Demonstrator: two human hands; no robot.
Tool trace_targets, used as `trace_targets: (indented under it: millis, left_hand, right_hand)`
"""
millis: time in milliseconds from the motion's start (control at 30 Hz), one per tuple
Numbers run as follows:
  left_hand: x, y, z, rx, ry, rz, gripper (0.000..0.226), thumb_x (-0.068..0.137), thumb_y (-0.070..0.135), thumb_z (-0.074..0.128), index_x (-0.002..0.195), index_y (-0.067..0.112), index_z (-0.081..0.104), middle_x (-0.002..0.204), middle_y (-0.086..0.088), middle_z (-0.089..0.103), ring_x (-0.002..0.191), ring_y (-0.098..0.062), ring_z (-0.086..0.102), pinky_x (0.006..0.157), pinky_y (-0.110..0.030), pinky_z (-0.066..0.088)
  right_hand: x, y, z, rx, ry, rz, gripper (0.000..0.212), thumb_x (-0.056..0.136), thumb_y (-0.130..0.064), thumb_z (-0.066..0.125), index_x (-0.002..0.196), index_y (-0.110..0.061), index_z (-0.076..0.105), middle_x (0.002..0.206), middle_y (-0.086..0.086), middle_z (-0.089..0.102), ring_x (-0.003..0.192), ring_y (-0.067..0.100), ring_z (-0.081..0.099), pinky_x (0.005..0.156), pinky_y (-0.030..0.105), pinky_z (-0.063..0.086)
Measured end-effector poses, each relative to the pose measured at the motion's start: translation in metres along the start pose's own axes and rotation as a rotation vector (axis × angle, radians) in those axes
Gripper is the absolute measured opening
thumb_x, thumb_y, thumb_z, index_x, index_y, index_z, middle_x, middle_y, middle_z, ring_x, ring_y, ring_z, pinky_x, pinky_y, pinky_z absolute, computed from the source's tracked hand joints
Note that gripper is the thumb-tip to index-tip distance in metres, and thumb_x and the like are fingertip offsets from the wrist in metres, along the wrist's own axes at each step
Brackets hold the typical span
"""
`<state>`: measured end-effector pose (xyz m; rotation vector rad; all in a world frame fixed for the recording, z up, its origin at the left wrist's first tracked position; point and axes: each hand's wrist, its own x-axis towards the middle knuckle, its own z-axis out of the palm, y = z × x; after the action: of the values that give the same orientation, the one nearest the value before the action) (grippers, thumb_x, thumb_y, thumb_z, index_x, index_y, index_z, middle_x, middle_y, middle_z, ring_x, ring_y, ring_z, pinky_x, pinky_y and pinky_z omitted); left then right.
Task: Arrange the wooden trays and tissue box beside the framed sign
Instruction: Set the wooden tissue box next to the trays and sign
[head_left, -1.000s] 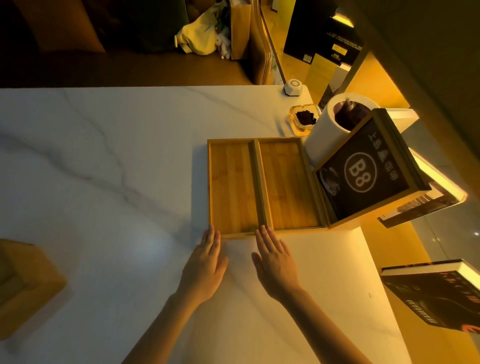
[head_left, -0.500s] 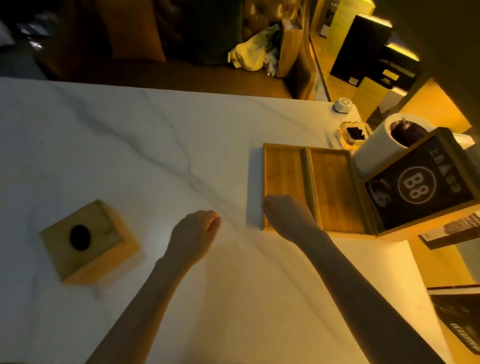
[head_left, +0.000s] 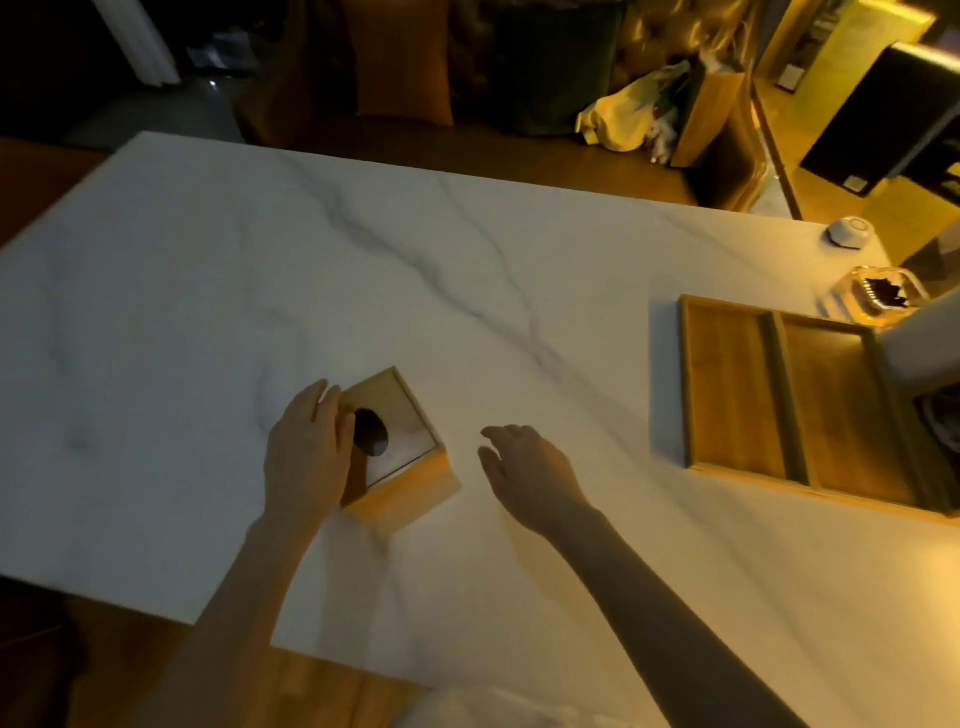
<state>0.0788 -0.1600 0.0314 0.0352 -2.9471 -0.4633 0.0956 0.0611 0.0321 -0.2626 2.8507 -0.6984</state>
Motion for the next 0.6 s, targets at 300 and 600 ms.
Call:
trace_targets:
  millis: [300, 600]
  left_hand:
    - [0.005, -0.053, 0.015, -0.713, -0.341, -0.409, 0.048, 0.090, 0.032, 0.047, 0.133, 0.020, 0.030, 0.142, -0.005, 0.039, 0.134, -0.026, 0.031, 0.106, -0.040, 0.030]
    - [0.009, -0.028, 0.017, -0.815, -0.239, -0.420, 0.023, 0.091, 0.018, 0.043, 0.110, 0.009, 0.052, 0.101, -0.007, 0.057, 0.097, -0.024, 0.053, 0.083, -0.037, 0.043]
  right_hand:
    - [-0.001, -0.043, 0.062, 0.494, -0.230, 0.208, 0.069, 0.095, -0.042, 0.032, 0.142, -0.010, -0.007, 0.156, 0.008, 0.006, 0.142, 0.023, 0.008, 0.114, 0.036, 0.012]
    - [0.005, -0.043, 0.047, 0.837, -0.116, 0.389, 0.062, 0.094, -0.037, 0.037, 0.143, -0.010, 0.009, 0.149, 0.007, 0.029, 0.136, 0.026, 0.027, 0.105, 0.035, 0.027]
